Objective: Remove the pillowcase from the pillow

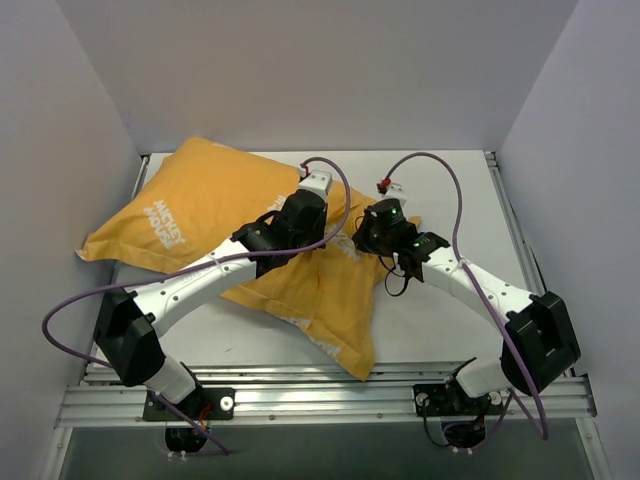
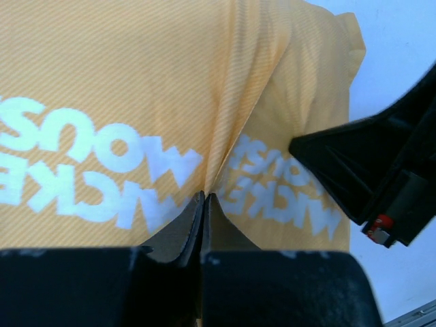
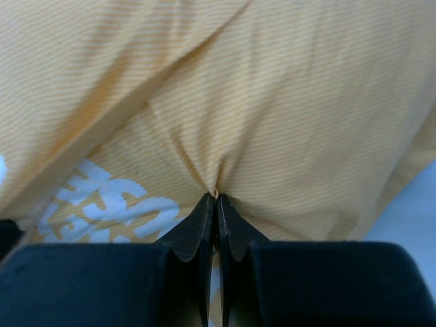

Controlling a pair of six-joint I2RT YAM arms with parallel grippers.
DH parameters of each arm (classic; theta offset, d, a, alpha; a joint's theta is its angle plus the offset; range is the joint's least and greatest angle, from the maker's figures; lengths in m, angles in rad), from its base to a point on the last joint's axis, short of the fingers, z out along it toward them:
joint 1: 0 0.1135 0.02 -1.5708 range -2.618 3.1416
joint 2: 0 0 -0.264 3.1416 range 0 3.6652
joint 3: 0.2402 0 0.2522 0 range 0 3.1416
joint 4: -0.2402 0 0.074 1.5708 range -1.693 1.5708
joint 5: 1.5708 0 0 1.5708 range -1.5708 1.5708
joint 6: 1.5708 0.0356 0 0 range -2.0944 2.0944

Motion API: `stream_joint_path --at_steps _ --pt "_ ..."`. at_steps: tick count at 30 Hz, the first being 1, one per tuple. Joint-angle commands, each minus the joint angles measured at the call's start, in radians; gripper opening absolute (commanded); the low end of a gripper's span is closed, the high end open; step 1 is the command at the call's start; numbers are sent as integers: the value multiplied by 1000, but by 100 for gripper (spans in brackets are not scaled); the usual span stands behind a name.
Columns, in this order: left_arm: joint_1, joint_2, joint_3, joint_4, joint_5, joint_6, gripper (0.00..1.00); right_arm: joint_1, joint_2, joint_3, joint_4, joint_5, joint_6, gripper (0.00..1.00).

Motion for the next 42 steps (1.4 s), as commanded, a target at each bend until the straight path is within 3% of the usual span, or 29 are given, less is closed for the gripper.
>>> stream_joint_path --at_steps 1,14,19,23,27,30,37,42 --pt "29 -64 50 -49 -58 -12 2 -32 -57 -83 -103 92 -2 0" --pt "133 -127 -51 -68 -52 -44 2 -292 -239 -231 -276 136 48 0" --pt "147 -114 -95 -51 15 -44 2 -266 -282 -194 -206 41 -16 0" --pt "143 -89 -112 -31 60 -73 2 -128 -224 -33 -222 77 -58 17" --pt "130 -75 -126 -20 69 -81 2 -46 -146 128 -242 129 -67 52" --pt "129 -74 -144 -17 70 -90 2 0 -66 237 -244 154 -85 68" --pt "141 -89 -213 -15 49 -141 2 3 163 312 -302 275 -99 74" --pt "176 -115 -281 -12 58 -187 2 -155 120 84 -259 237 -78 65"
